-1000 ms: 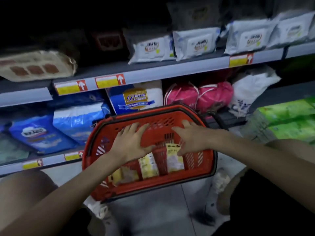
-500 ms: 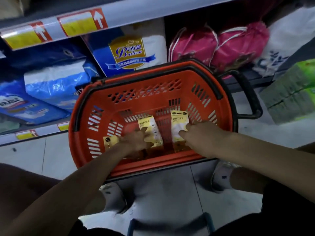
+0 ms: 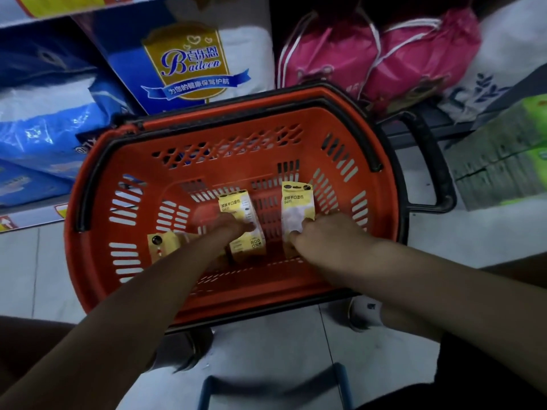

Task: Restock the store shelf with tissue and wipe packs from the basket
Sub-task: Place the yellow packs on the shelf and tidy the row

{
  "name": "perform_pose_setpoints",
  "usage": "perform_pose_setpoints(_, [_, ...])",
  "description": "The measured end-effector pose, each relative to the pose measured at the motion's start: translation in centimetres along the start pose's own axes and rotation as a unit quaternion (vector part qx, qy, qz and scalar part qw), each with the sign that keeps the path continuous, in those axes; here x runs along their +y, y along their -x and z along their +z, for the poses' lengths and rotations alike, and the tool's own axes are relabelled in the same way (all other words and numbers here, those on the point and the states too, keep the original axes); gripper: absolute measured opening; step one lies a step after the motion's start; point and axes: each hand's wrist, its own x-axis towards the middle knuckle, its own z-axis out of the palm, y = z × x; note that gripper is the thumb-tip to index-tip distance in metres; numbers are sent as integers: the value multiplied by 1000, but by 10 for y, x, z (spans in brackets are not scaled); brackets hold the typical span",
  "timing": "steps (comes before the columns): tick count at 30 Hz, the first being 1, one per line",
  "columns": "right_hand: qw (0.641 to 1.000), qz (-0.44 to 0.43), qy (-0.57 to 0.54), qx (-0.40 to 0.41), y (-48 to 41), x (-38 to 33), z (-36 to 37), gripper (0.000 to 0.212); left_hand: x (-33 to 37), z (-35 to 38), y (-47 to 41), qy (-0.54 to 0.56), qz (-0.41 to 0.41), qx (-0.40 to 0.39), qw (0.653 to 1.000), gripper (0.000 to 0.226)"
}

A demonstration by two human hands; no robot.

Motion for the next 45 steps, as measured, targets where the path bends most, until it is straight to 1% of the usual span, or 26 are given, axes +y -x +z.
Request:
perform_pose_setpoints(3, [1000, -6, -12, 9, 2, 1, -2, 44, 2, 3, -13, 50, -23, -2, 998, 111])
perform_pose_setpoints(7, [1000, -8, -18, 25, 3, 0, 0, 44, 6, 3, -23, 83, -41, -29, 995, 112])
perform_pose_setpoints(9, [999, -8, -19, 28, 4, 0, 1, 43, 10, 2, -21, 91, -49, -44, 994, 101])
perform_pose_setpoints(11, [999, -10, -26, 23, 5, -1, 1, 41, 10, 1, -19, 77, -52, -31, 995, 84])
perform_pose_setpoints(12, [999, -10, -28, 21, 5, -1, 0, 40, 11, 0, -15, 66, -50, -24, 996, 79])
perform_pose_setpoints(13, [999, -10, -30, 20, 5, -1, 0, 40, 12, 0, -13, 66, -52, -24, 996, 79])
perform_pose_setpoints(15, [999, -9, -31, 19, 5, -2, 0, 40, 15, 2, -7, 76, -59, -56, 994, 82])
perform_pose_setpoints(18, [1000, -7, -26, 11, 4, -3, 0, 38, 21, 4, 2, 105, -61, -75, 990, 62])
perform_pose_setpoints(21, [1000, -6, -20, -1, 4, -3, -4, 37, 22, -5, 12, 84, -48, -72, 993, 77])
perform_pose_setpoints(24, [1000, -2, 0, -15, 1, -6, -8, 37, 24, -18, 26, 61, -44, -56, 996, 70])
perform_pose_setpoints(26, [1000, 0, 8, -24, -1, -10, -9, 38, 23, -25, 31, 61, -43, -47, 996, 73])
perform_pose_setpoints(28, [999, 1, 11, -32, -1, -12, -9, 39, 22, -34, 40, 74, -41, -53, 995, 84])
perform_pose_setpoints(31, [999, 8, 15, -33, -2, -16, -10, 39, 19, -51, 52, 129, -31, -44, 990, 109])
perform_pose_setpoints(32, [999, 13, 16, -34, -3, -17, -11, 39, 21, -57, 62, 147, -16, -39, 988, 111])
perform_pose_setpoints(34, [999, 22, 17, -44, -6, -22, -15, 39, 23, -71, 83, 171, 18, -29, 985, 101])
perform_pose_setpoints(37, [998, 52, 14, -38, -12, -32, -23, 36, 26, -97, 120, 171, 52, -34, 983, 83])
perform_pose_setpoints(40, [995, 98, -19, 5, -13, -38, -37, 35, 26, -124, 160, 190, 91, -30, 977, 44])
perform_pose_setpoints(41, [993, 112, -34, 19, -13, -39, -43, 36, 24, -131, 173, 200, 107, -21, 974, 36])
perform_pose_setpoints(43, [984, 149, -68, 65, -10, -38, -55, 47, 16, -140, 189, 230, 143, -2, 963, 34])
perform_pose_setpoints(45, [969, 178, -123, 124, -6, -36, -64, 69, 9, -142, 201, 281, 166, 10, 945, 37])
